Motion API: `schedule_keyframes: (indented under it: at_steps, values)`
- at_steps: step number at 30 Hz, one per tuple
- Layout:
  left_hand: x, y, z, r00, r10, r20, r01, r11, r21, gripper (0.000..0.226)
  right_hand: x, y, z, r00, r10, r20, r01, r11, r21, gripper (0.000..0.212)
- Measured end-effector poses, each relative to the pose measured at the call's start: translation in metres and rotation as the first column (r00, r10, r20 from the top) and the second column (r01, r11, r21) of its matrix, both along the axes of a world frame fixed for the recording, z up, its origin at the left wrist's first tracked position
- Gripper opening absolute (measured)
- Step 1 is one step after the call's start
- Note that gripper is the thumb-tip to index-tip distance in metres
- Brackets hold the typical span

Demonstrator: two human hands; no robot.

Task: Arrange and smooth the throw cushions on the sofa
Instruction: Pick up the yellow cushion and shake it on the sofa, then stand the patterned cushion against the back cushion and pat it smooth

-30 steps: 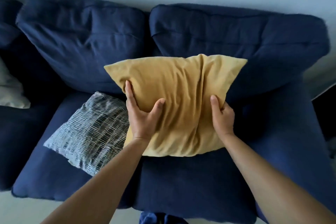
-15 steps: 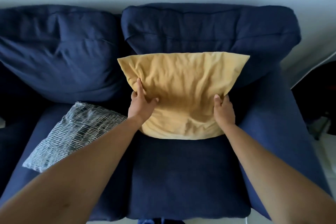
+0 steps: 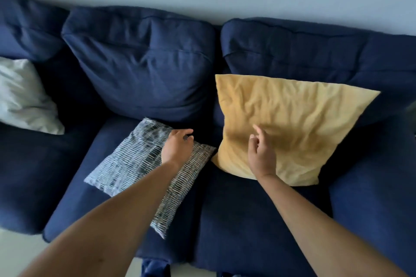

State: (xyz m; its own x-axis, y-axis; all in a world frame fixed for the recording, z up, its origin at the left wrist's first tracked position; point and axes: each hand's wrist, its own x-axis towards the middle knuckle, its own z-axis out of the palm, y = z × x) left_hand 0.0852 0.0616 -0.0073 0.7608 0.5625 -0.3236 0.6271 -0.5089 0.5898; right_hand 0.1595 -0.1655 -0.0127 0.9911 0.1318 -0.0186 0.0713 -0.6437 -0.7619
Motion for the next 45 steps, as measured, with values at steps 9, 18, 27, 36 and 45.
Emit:
schedule_keyframes:
  at_steps: [9,18,27,36,45]
  values:
    - [-0.090,0.169,-0.025,0.952,-0.062,-0.301,0.046,0.997,-0.062,0.040,-0.065,0.165,-0.033,0.800,0.059,-0.598,-0.180,0.973,-0.145,0.046]
    - [-0.106,0.259,-0.088,0.852,-0.143,-0.503,0.110,0.989,-0.094,0.089,-0.106,0.222,-0.105,0.532,-0.309,-0.788,0.145,0.951,-0.274,0.086]
    - [-0.084,0.271,-0.149,0.916,0.055,-0.398,-0.243,0.864,-0.440,0.125,-0.097,0.236,-0.152,0.431,-0.427,-0.795,0.668,0.743,-0.037,0.118]
    - [-0.099,0.283,-0.064,0.940,0.306,0.153,-0.213,0.873,-0.438,0.060,-0.070,0.288,-0.072,0.885,-0.319,-0.339,0.407,0.884,0.229,0.093]
    - [-0.053,0.338,-0.077,0.992,0.123,0.017,-0.115,0.963,-0.244,0.115,-0.020,0.310,-0.067,0.942,-0.125,-0.312,0.164,0.981,0.102,0.103]
